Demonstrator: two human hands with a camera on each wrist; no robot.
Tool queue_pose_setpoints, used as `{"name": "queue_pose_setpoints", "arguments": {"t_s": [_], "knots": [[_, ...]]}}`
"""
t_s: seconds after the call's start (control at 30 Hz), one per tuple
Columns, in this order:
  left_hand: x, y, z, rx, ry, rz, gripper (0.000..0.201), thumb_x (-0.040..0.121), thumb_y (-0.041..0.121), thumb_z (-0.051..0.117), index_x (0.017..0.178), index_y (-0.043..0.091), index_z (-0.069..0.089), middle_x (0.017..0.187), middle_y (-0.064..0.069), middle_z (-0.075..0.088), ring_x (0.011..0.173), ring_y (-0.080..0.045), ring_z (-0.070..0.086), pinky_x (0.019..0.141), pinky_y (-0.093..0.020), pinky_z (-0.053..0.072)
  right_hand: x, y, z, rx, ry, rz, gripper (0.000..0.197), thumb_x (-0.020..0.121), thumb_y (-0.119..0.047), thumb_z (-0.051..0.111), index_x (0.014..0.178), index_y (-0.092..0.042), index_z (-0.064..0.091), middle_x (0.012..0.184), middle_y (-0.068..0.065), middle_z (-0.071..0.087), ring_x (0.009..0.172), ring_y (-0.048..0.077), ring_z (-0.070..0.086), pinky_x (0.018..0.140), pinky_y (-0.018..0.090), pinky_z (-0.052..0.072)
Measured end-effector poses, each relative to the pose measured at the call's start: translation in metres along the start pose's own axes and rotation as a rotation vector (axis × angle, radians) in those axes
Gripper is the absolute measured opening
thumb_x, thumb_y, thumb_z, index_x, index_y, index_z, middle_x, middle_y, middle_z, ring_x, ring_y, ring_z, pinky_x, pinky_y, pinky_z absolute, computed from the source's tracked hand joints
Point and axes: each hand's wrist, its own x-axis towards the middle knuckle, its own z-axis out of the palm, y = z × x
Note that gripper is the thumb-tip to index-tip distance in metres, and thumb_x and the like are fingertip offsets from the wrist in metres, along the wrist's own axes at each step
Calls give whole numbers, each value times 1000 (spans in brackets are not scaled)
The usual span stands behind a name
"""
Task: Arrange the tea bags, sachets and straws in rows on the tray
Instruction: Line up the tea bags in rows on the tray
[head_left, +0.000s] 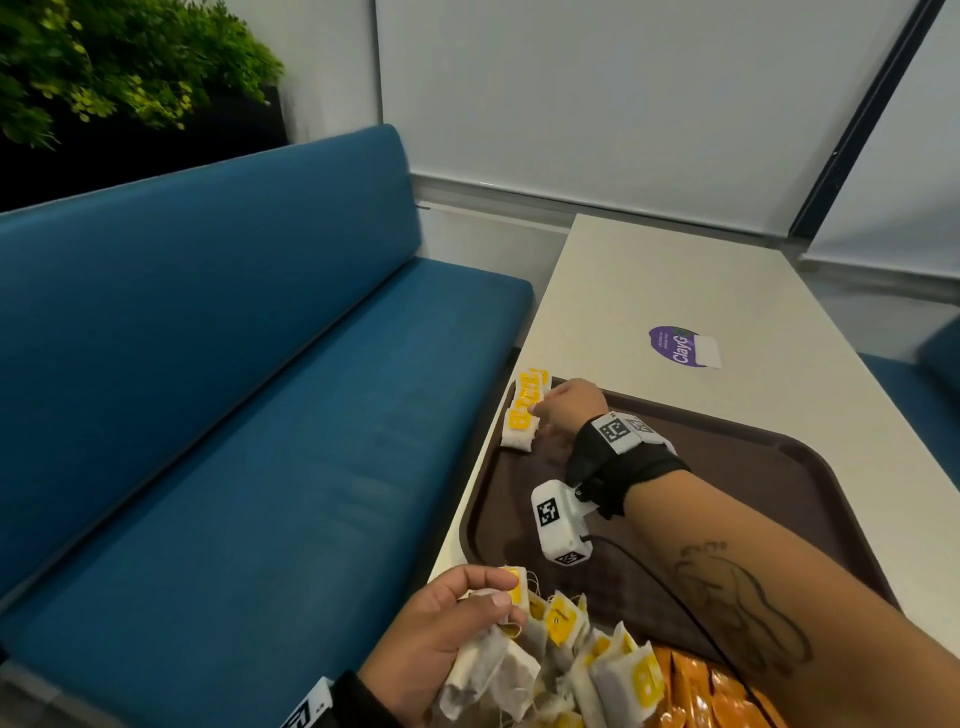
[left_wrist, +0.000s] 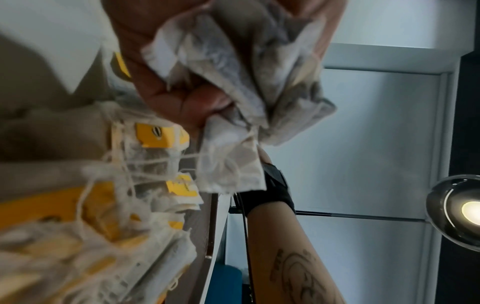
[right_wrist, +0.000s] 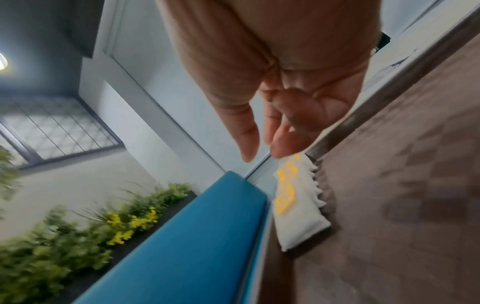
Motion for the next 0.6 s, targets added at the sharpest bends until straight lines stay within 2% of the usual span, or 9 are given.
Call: {"name": "queue_pose_setpoints", "arguments": {"t_s": [0.07, 0.13, 0.23, 0.3, 0.4, 0.47, 0.5, 0.53, 0.6], "knots": [[-3, 0, 8, -19, 5, 2, 28, 66, 1, 72, 93, -3, 62, 70, -19, 66, 60, -17, 64, 56, -22, 52, -26, 0, -14, 211, -65, -13, 18, 84, -8, 69, 74, -10, 54, 70, 9, 57, 59, 21, 57, 48, 27, 38], [-5, 0, 18, -46, 3, 1, 27, 69, 2, 70, 94, -2, 62, 71, -19, 65, 59, -18, 64, 55, -25, 53, -61, 0, -29, 326, -187, -50, 14, 85, -6, 67, 82, -10, 53, 70, 9, 53, 50, 13, 48, 44, 21, 28], [-8, 1, 34, -123, 10, -5, 31, 68, 4, 67, 98, -2, 61, 69, -17, 65, 57, -19, 64, 51, -26, 52, -109, 6, -50, 212, -343, -173, 12, 84, -14, 68, 91, -13, 58, 76, 6, 56, 53, 9, 49, 45, 20, 30], [-10, 2, 45, -193, 26, -13, 34, 68, 8, 60, 101, -1, 60, 67, -15, 64, 56, -18, 63, 47, -24, 51, -140, 13, -63, 133, -397, -227, 13, 84, -20, 68, 91, -14, 59, 74, 2, 59, 57, 9, 53, 47, 21, 34], [-14, 2, 61, -331, 29, -70, 33, 70, 13, 58, 103, 6, 61, 66, -11, 63, 51, -18, 62, 40, -25, 48, -182, 29, -77, 111, -508, -259, 20, 81, -27, 72, 86, -15, 58, 71, 0, 63, 56, 9, 57, 45, 17, 36], [-17, 3, 73, -441, 37, -128, 20, 78, 15, 56, 95, 9, 63, 66, -8, 62, 46, -19, 62, 36, -24, 47, -200, 42, -81, 154, -587, -244, 24, 76, -23, 77, 85, -13, 58, 73, 5, 64, 54, 9, 58, 48, 18, 39], [-18, 3, 78, -489, 50, -148, 13, 83, 17, 54, 89, 10, 64, 68, -7, 61, 45, -19, 62, 36, -24, 48, -208, 49, -81, 190, -609, -232, 26, 73, -19, 79, 86, -12, 58, 75, 8, 64, 54, 11, 59, 52, 23, 40], [-18, 1, 81, -527, 54, -159, 14, 87, 18, 52, 86, 11, 64, 71, -7, 60, 44, -19, 62, 36, -24, 48, -214, 55, -81, 204, -605, -225, 29, 71, -16, 81, 87, -11, 58, 75, 9, 64, 54, 12, 59, 52, 27, 39], [-15, -3, 85, -578, 53, -170, 16, 90, 21, 50, 87, 12, 62, 76, -7, 59, 44, -18, 62, 34, -23, 46, -223, 63, -79, 194, -542, -214, 29, 73, -13, 80, 91, -9, 58, 73, 10, 64, 52, 12, 58, 45, 24, 37]]}}
